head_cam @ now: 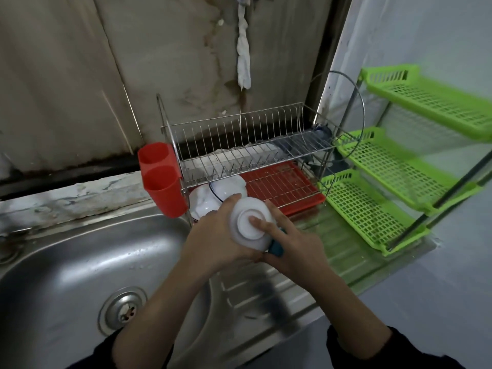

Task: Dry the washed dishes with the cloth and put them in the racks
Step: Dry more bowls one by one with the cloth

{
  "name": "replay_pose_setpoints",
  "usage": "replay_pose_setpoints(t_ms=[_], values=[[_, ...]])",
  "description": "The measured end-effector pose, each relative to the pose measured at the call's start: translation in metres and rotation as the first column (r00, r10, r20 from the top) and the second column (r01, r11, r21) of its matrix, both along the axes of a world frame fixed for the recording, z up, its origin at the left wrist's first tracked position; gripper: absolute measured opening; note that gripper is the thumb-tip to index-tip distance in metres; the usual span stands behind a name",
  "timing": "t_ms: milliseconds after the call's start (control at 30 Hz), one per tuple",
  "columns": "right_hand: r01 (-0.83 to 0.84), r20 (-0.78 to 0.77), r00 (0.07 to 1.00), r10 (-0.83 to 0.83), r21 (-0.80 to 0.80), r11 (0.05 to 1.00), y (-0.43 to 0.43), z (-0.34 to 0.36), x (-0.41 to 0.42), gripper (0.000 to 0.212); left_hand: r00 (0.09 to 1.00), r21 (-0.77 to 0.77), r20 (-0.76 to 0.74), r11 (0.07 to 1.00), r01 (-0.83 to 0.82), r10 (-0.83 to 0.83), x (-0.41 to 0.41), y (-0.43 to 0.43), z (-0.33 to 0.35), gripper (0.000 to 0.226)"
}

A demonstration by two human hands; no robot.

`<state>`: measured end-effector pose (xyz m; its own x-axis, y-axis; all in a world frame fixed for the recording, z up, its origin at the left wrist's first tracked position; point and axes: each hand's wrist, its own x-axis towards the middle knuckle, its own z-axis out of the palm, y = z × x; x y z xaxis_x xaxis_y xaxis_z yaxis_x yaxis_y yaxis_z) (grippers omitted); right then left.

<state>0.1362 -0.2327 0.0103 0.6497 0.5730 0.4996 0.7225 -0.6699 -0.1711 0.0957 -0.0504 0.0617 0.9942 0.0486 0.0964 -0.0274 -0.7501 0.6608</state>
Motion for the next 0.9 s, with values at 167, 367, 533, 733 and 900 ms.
replay_pose_setpoints(t_ms=[167,367,533,733,900], values=[[0.069,-0.180,0.982,-0.057,0.058,0.996,-0.010,-0.002,0.033,0.064,0.995,-0.064,0.062,0.995,-0.079,0.083,0.028,-0.013,-0.016,0.117],[0.168,-0.576,0.814,-0.075,0.110,0.980,-0.017,-0.003,0.075,0.070,0.992,-0.059,0.060,0.992,-0.111,0.114,0.071,-0.019,-0.037,0.119],[0.195,-0.682,0.731,0.014,0.228,0.954,-0.023,-0.004,0.108,0.065,0.989,-0.041,0.130,0.997,-0.070,0.075,0.102,-0.018,-0.039,0.093],[0.136,-0.711,0.699,0.078,0.239,0.961,-0.026,-0.008,0.145,0.070,0.995,0.008,-0.003,0.995,-0.096,0.096,0.133,-0.011,-0.052,0.089],[0.054,-0.711,0.687,0.151,0.258,0.965,-0.022,-0.011,0.171,0.069,0.990,0.069,-0.030,0.988,-0.135,0.137,0.148,-0.006,-0.057,0.105]])
